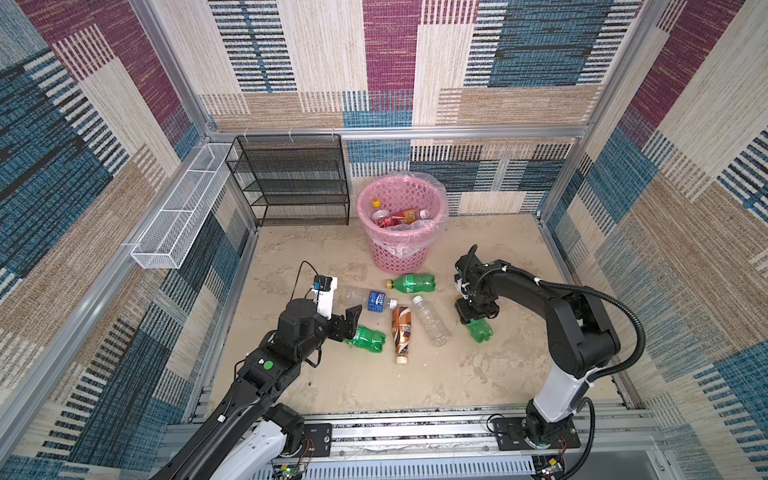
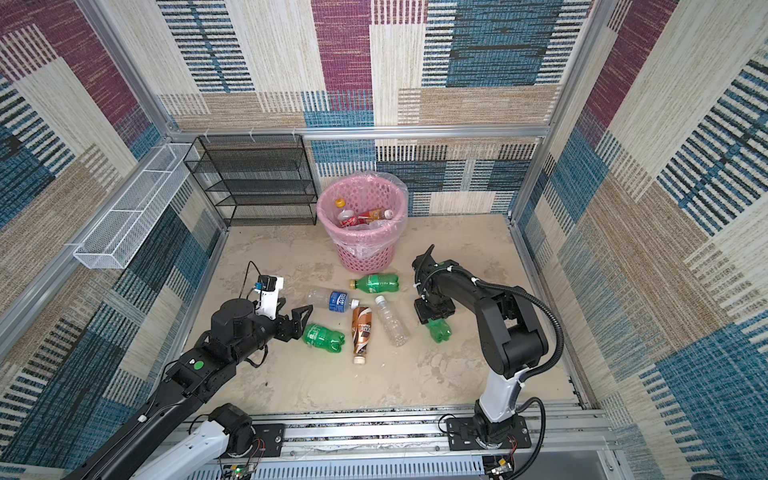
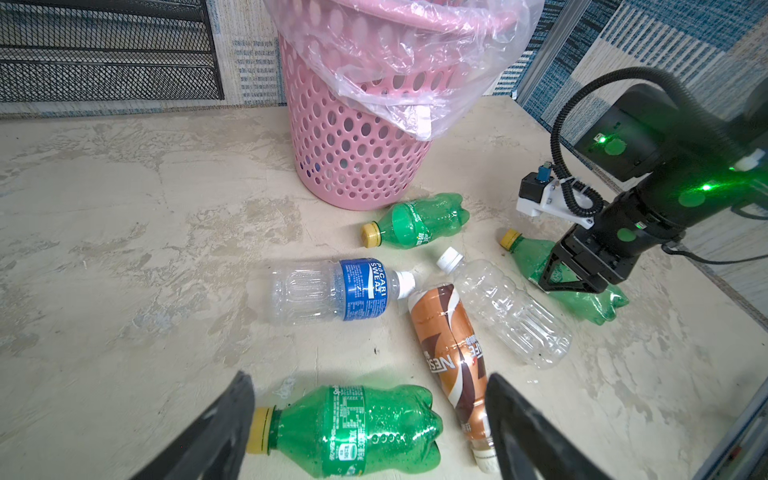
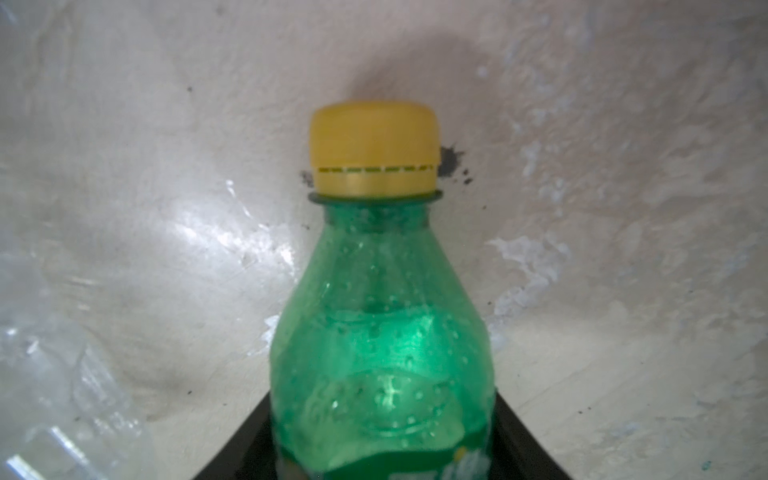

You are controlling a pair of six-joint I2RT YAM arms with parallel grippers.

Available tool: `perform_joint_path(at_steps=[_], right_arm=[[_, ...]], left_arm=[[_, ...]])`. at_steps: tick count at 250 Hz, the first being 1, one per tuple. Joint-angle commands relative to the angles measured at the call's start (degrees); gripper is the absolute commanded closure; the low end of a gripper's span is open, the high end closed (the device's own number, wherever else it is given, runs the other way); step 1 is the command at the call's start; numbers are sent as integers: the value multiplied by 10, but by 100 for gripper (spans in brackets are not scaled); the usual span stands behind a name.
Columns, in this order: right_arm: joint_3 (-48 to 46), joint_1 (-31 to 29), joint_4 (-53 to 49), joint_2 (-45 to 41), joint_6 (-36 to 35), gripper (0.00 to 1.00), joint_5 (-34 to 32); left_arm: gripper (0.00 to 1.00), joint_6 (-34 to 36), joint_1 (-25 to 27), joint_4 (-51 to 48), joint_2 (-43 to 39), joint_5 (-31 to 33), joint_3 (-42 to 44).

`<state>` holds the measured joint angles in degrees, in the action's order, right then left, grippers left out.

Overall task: Throw the plastic bottles in the bin
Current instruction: 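Lift the green soda bottle with the right gripper and drop it into the bin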

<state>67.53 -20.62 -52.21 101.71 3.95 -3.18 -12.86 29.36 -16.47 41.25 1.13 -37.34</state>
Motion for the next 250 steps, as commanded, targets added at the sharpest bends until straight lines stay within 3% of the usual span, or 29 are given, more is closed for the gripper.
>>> perform_joint_path(at_steps=[1, 189, 223, 250], right_arm=[[-5, 1, 50, -20, 78, 39, -18], [-186, -1, 230, -283, 194, 45, 52], [-127, -4, 269, -325, 195, 45, 74], [75, -16, 278, -284, 164, 44, 86]], left_arm=[[13, 13, -1, 14, 2, -2, 1], [13, 2, -3, 13, 17, -9, -5], [14, -1, -3, 10, 21, -9, -12], [13, -3, -3, 7, 27, -5, -23]])
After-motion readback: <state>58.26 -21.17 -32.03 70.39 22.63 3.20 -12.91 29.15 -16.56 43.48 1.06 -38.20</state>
